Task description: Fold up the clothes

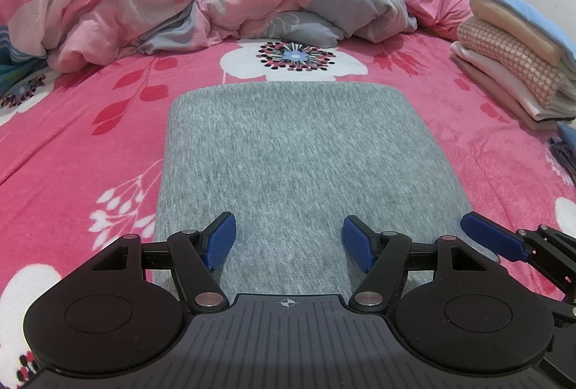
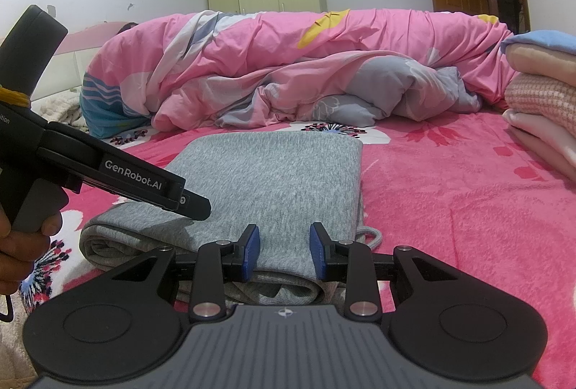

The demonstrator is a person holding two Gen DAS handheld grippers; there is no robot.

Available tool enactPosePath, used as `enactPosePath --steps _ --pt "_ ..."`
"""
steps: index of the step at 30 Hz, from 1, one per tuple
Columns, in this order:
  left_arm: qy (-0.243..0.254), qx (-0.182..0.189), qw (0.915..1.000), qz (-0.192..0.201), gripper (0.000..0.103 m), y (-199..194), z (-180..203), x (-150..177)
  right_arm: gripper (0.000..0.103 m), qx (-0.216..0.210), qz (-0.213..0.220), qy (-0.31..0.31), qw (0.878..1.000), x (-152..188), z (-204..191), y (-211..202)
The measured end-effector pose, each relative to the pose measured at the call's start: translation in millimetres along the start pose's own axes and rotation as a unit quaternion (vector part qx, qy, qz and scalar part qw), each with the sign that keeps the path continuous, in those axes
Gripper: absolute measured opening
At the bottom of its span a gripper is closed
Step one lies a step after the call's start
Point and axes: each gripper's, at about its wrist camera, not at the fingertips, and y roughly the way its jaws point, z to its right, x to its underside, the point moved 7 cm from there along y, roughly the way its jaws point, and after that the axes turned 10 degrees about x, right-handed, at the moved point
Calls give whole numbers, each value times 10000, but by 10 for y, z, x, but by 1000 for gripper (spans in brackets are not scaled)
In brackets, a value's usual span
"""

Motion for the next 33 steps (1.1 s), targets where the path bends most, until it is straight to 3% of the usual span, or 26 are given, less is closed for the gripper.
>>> enactPosePath --steps 33 --pt "64 -151 9999 -29 69 8 34 0 32 -84 6 113 9999 33 12 -33"
